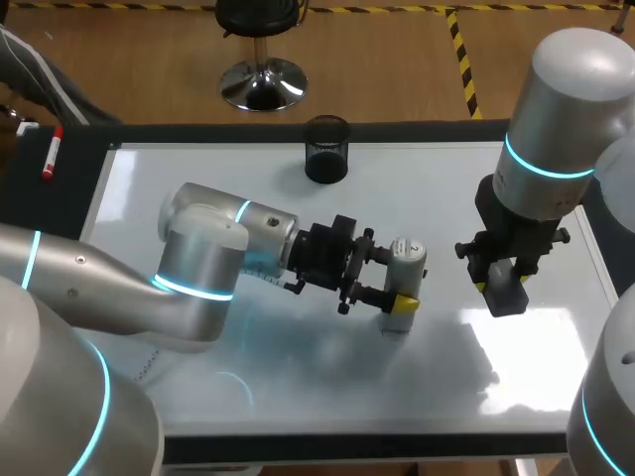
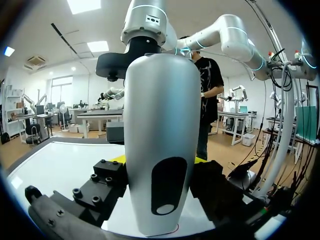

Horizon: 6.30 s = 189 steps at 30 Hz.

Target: Pick up the inspection probe, press it on each red-marked spot on the whiteboard one by one, put down the probe, pick up the eraser, and wipe off all the red marks.

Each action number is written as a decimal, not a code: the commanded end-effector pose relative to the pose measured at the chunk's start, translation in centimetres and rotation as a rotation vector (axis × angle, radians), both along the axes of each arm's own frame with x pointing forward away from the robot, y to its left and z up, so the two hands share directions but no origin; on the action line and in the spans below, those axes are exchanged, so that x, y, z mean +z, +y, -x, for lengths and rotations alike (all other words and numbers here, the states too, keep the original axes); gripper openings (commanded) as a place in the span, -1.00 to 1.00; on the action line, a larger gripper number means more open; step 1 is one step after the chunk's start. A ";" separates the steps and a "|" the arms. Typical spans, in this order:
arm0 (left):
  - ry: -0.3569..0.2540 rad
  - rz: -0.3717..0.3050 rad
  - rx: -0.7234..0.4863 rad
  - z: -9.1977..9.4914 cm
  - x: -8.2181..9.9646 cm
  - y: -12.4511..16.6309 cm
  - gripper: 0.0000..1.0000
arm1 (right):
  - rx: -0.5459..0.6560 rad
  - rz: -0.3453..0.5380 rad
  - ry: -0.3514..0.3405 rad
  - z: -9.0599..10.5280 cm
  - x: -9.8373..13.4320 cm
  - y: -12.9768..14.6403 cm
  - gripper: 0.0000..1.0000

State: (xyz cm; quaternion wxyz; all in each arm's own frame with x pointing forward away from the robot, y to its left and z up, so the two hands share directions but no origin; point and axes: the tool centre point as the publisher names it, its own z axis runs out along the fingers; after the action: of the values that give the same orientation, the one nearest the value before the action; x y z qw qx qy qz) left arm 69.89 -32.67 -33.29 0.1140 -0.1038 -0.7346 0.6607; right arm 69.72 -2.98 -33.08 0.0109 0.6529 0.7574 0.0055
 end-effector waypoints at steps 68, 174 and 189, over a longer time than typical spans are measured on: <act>-0.024 0.032 0.007 1.4 7.4 5.4 -1.00 | 0.002 -0.003 0.000 0.0 0.1 -0.2 -1.00; -0.028 0.068 0.186 5.6 7.4 26.3 -1.00 | 0.002 -0.019 0.011 0.8 -1.1 0.2 -1.00; -0.028 0.068 0.186 5.6 7.4 26.3 -1.00 | -0.080 0.030 -0.002 4.4 -1.8 3.4 -1.00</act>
State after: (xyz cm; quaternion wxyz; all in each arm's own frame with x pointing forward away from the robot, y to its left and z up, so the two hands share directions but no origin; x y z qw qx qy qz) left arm 64.30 -6.38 -25.88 0.0395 -0.0474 -0.7209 0.6902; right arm 65.78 -0.49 -34.62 0.0095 0.6791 0.7340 -0.0023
